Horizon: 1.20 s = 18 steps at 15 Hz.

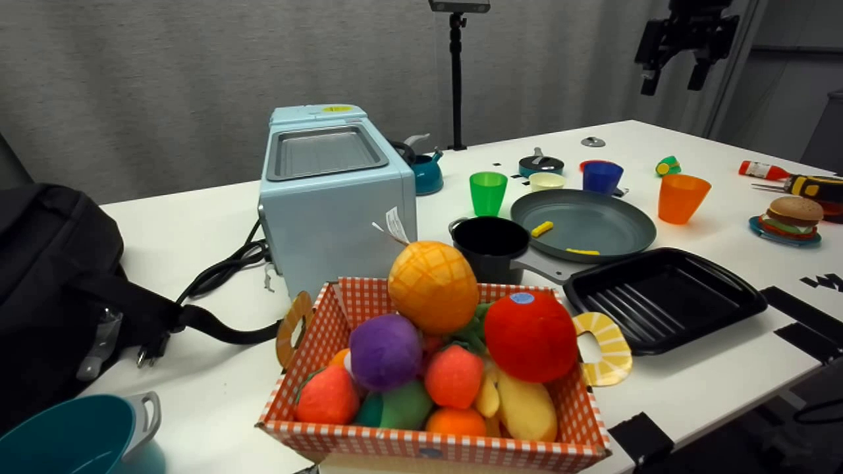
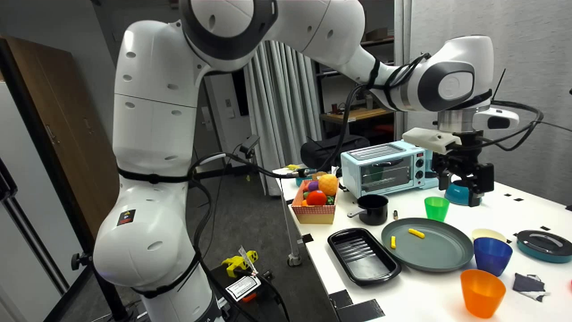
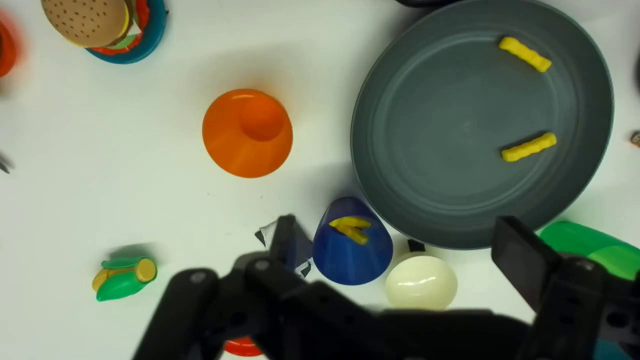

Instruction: Pour the contents of the blue cup onto the plate

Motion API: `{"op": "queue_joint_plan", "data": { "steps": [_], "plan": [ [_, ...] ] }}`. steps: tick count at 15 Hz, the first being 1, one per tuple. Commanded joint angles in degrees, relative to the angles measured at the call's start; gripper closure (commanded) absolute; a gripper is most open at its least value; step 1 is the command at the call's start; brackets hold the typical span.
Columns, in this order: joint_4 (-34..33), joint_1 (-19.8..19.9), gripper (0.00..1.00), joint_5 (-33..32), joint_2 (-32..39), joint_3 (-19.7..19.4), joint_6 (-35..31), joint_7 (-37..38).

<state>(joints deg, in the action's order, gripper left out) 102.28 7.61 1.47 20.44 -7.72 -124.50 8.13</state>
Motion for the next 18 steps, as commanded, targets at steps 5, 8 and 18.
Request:
{"op": "queue_joint_plan", "data": {
  "steps": [5,8,18],
  "plan": [
    [-9.69,-0.73,0.0,-0.68,11.73,-1.0,-4.97,6.34],
    [-13.59,-0.98,0.0,-1.11,15.41,-1.94,-4.24,9.88],
    [-10.56,-0.56,0.0,-0.41,13.68,-0.92,-3.33,7.38]
  ]
}}
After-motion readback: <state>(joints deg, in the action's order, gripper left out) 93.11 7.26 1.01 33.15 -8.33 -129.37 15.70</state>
